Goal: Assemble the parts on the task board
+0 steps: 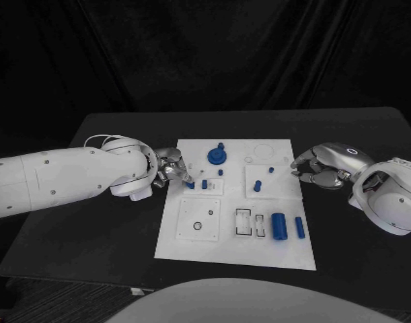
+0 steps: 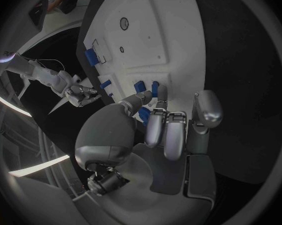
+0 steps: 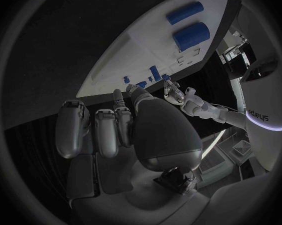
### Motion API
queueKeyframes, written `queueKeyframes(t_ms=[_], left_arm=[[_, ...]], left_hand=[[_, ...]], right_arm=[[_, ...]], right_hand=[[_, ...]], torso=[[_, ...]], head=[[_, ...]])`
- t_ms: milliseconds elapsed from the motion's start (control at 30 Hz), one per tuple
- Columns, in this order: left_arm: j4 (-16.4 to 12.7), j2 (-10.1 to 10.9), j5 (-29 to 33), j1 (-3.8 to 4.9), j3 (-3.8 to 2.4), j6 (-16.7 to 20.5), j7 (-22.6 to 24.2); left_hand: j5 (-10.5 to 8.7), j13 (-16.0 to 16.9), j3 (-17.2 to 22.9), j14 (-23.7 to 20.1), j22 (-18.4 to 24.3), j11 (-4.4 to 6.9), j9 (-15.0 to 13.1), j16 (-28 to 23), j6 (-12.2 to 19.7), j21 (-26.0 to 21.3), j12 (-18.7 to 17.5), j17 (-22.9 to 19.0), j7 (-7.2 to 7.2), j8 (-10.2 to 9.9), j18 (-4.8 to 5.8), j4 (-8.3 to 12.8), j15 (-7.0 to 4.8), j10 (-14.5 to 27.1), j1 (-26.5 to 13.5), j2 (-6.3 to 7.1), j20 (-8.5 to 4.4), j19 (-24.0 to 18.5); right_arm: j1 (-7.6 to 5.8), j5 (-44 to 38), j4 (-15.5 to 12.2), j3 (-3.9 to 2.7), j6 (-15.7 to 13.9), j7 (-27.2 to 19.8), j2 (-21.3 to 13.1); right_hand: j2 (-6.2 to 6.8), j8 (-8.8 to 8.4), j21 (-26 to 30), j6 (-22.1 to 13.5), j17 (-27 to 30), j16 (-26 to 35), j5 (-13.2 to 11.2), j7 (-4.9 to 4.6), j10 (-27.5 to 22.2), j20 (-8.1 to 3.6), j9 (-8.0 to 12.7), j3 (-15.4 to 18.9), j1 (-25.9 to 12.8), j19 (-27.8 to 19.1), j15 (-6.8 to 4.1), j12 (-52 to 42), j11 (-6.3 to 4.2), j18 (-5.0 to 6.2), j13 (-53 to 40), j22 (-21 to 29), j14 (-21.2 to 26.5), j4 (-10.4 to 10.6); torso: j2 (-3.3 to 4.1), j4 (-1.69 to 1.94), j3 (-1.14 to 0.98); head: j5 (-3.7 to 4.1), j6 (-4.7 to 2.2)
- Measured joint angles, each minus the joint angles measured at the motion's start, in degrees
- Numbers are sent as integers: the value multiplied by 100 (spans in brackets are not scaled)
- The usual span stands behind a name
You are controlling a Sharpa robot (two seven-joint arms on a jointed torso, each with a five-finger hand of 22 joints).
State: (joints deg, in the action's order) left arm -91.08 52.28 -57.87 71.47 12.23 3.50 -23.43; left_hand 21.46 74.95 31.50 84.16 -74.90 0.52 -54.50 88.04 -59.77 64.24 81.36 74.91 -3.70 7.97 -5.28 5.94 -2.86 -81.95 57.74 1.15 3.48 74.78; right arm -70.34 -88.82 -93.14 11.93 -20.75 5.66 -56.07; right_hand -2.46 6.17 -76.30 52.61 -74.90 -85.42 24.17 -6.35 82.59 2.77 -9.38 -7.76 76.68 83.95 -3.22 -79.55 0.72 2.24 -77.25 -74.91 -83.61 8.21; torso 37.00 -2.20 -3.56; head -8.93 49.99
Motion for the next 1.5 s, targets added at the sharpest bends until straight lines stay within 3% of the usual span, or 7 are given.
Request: queueKeyframes(t_ms=[1500], left_arm=[[-6,-1,-23,-23,2,185,99]], left_hand=[[-38,0,14,0,0,-2,12,-21,0,0,-22,0,2,0,0,-17,0,-1,7,-7,0,0]], right_arm=[[23,7,5,1,0,5,-22]], right_hand=[[0,0,-1,0,0,0,0,0,0,0,6,0,0,0,8,-14,0,0,61,-4,8,0]], torso=[[1,3,1]], head=[[7,0]])
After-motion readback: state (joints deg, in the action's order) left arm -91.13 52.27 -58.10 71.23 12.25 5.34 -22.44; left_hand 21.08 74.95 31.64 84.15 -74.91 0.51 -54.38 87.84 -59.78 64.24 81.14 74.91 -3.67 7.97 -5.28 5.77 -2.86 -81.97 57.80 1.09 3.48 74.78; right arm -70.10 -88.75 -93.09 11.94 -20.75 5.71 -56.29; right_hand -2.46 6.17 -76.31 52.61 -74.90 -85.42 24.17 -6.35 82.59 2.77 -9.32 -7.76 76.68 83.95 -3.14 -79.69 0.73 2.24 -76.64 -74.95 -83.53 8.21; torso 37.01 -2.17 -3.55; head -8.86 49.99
